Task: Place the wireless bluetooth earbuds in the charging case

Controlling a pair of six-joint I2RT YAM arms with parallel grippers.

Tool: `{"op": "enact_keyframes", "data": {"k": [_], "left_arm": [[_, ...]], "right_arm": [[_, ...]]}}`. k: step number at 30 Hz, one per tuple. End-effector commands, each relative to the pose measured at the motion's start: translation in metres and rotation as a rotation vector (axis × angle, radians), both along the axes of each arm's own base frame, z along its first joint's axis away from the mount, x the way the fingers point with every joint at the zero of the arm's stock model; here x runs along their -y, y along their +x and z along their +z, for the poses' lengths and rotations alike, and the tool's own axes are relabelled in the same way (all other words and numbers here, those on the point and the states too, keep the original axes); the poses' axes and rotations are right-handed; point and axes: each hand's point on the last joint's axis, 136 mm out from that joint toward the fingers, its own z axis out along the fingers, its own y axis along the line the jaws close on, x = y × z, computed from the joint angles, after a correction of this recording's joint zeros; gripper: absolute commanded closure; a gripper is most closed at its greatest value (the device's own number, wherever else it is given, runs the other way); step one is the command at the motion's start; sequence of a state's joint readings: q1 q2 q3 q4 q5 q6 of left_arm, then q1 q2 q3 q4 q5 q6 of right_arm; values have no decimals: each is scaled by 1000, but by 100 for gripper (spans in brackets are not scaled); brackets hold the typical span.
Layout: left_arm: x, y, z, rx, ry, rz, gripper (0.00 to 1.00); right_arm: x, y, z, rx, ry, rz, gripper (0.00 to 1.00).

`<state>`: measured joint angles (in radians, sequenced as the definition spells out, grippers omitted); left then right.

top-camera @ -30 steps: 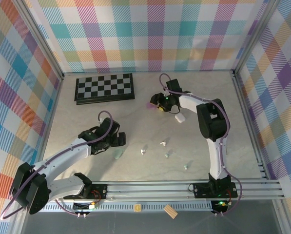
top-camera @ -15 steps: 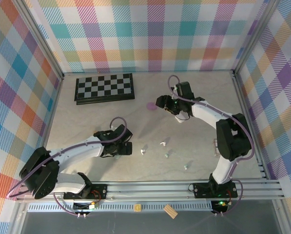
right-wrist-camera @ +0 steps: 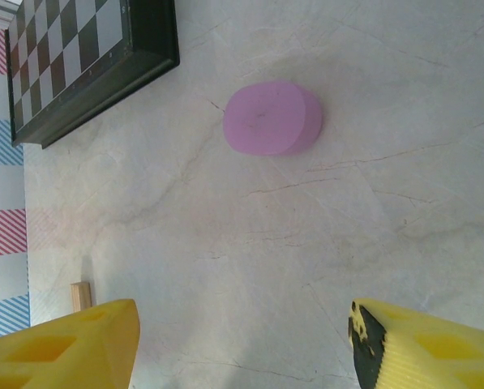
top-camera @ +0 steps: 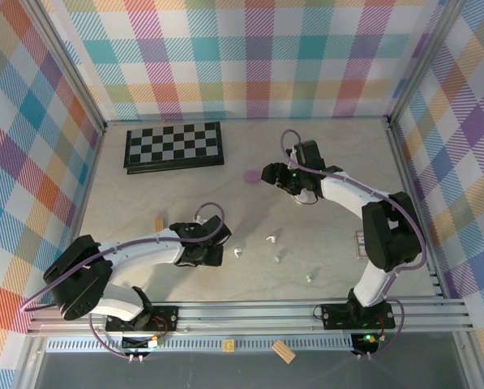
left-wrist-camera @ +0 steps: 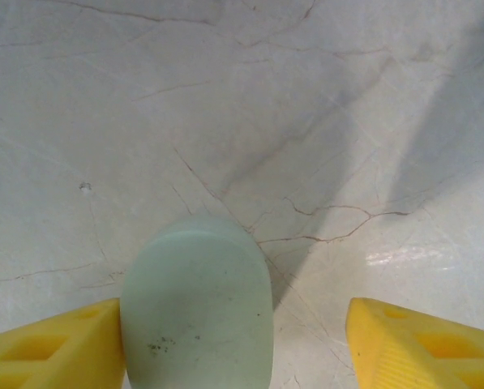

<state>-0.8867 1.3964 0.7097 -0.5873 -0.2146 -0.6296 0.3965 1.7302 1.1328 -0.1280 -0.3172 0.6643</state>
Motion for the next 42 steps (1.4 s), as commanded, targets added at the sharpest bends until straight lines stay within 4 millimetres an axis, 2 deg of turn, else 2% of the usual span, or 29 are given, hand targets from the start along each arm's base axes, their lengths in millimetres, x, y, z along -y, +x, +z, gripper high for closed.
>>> {"op": "enact_keyframes", "data": {"k": [1, 4, 8, 9, 11, 15, 17, 18, 24, 29, 32, 35, 38, 42], "left_arm": [[-11, -4, -5, -6, 97, 2, 35], [-9, -6, -7, -8, 123, -14, 43], [-6, -6, -7, -1, 129, -23, 60], [-4, -5, -5, 5, 125, -25, 62], [-2, -3, 1, 25, 115, -30, 67], [4, 4, 18, 80, 82, -56, 69], [12, 12, 34, 140, 38, -100, 72], [16, 15, 41, 168, 19, -125, 76], [49, 39, 97, 388, -112, -285, 76], [87, 51, 133, 532, -234, -434, 76], [107, 49, 146, 572, -304, -530, 76], [123, 46, 160, 608, -366, -603, 75], [134, 45, 170, 615, -395, -646, 74], [146, 44, 180, 633, -433, -695, 73]], "right_arm": [[0, 1, 12, 41, 7, 7, 31], [0, 2, 13, 41, 8, 6, 31], [1, 2, 14, 39, 6, -1, 31], [1, 1, 15, 38, 8, 1, 31], [0, -1, 20, 42, 18, 4, 31], [3, -7, 33, 59, 36, 5, 31], [7, -13, 40, 65, 60, 8, 31], [9, -16, 44, 68, 71, 7, 31], [18, -53, 61, 64, 131, 65, 31], [7, -100, 85, 41, 245, 228, 31], [5, -123, 96, 23, 295, 291, 31], [4, -138, 107, -4, 342, 306, 31], [0, -146, 117, -14, 380, 313, 32], [-6, -153, 117, -31, 385, 330, 32]]}}
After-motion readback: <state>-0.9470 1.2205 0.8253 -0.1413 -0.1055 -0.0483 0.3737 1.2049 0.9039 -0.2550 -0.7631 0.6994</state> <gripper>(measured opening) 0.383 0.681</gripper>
